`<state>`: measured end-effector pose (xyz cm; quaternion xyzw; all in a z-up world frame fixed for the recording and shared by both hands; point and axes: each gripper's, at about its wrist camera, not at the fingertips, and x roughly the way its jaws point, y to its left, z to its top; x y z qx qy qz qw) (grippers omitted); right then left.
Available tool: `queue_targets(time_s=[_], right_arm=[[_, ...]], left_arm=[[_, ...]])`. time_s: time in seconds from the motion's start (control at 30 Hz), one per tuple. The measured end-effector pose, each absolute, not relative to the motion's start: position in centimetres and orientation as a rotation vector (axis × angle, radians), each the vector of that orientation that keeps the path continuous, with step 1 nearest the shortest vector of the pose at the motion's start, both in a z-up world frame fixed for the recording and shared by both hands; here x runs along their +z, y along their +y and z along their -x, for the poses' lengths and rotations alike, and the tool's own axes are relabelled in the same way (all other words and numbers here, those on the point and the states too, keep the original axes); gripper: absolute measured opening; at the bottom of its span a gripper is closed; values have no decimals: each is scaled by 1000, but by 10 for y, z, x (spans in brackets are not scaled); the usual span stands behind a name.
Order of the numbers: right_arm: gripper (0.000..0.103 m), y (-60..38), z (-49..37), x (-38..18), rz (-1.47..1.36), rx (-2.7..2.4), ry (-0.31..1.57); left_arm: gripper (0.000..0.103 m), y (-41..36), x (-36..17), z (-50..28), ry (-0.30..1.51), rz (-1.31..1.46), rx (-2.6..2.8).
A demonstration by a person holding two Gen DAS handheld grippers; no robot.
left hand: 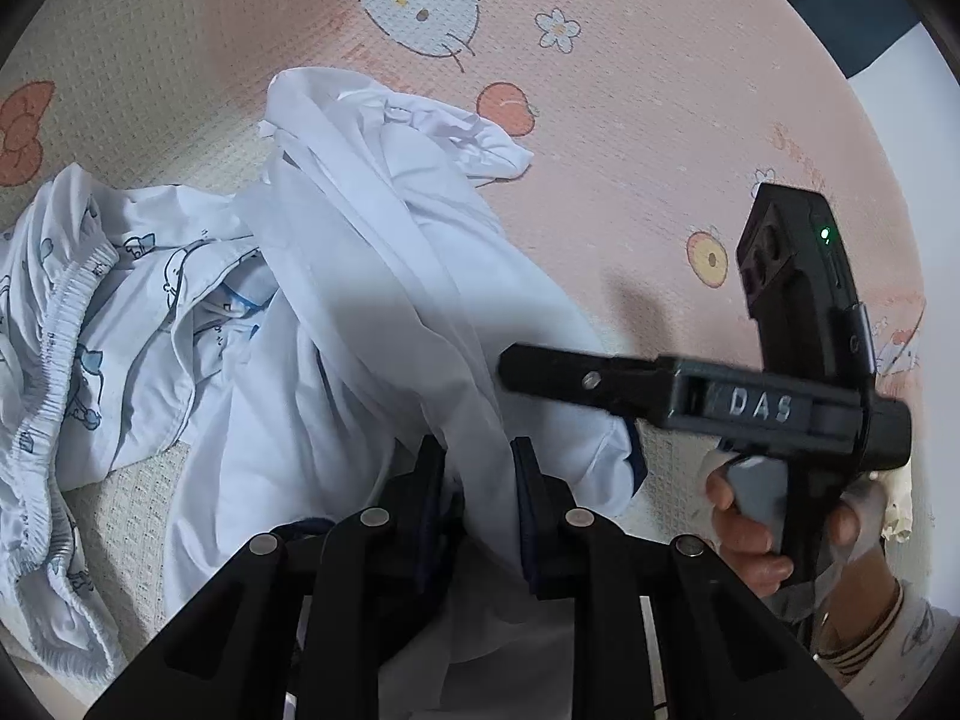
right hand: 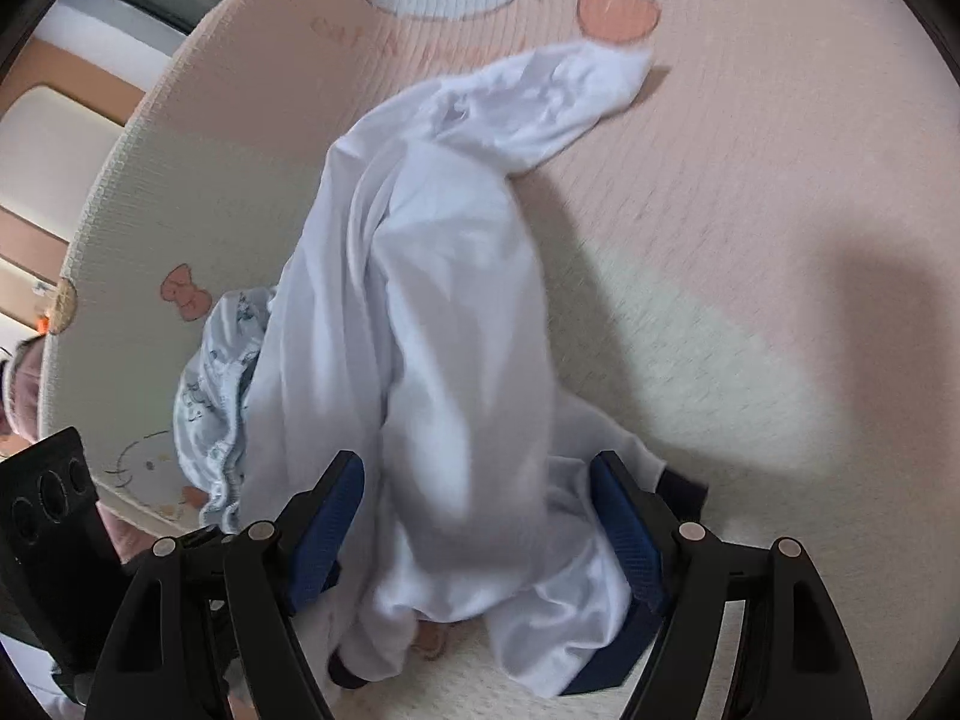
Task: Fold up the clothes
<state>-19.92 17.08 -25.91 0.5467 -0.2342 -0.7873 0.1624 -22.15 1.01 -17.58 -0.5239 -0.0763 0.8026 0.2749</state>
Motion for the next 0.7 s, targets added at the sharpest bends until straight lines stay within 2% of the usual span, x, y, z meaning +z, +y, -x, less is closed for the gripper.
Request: queue_targets(time_s=[0.07, 0.1, 0.13, 0.2, 0.3, 0.57, 0.7], right_arm=[[77, 164, 195, -260, -1538, -2282, -619], [71, 161, 193, -260, -1527, -2300, -595], [64, 159, 191, -261, -1530, -2323, -571], [37, 158, 187, -263, -1522, -2325, -583], [21, 160, 183, -266, -1522, -2311, -631], [17, 163, 162, -243, -1578, -2427, -472], [17, 181, 146, -240, -1639, -2447, -498]], left_arm=[[19, 9, -175, 220, -207, 1399, 2156], [19, 9, -175, 219, -204, 1391, 2155], [16, 9, -174, 218, -201, 1382, 2152], [12, 9, -173, 216, -203, 1372, 2135], [12, 9, -171, 214, -233, 1373, 2110], [11, 21, -164, 206, -294, 1384, 2014], [11, 38, -157, 198, -259, 1358, 1971]])
